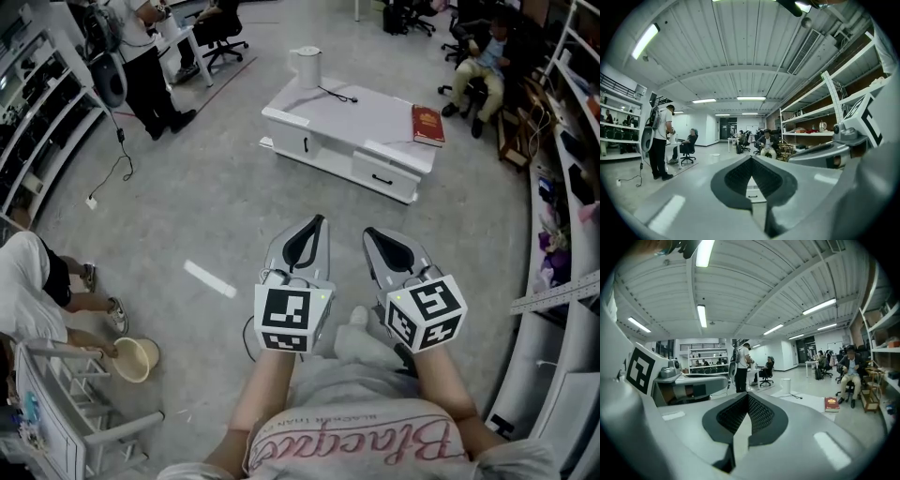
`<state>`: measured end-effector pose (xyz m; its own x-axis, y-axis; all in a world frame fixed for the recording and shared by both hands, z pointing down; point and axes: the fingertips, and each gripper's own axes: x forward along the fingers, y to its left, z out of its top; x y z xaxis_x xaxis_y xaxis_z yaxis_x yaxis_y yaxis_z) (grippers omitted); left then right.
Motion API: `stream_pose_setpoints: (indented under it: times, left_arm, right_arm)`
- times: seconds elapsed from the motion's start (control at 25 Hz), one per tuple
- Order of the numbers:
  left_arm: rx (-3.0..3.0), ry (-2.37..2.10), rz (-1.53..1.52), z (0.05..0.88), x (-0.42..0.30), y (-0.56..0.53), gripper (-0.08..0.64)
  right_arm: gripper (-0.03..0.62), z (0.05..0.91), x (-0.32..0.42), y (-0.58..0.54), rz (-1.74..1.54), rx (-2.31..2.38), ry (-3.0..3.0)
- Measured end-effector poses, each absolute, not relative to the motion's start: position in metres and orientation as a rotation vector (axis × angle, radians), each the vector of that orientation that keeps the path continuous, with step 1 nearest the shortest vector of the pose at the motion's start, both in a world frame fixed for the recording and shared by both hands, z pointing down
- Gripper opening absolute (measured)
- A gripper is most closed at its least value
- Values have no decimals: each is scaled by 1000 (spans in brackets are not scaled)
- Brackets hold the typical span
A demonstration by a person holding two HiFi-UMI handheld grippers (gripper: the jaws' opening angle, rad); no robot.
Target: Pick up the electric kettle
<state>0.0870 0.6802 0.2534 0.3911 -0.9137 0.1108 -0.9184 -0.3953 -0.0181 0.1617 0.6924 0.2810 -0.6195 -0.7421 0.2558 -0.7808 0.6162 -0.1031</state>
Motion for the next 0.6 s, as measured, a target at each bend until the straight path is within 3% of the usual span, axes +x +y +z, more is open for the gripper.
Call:
stream_pose_setpoints:
  times: [0.6]
  left_arm:
    - [2544, -1799, 213, 247, 137, 564, 0]
  right_arm:
    - [23, 283, 194, 574, 302, 1013, -2720]
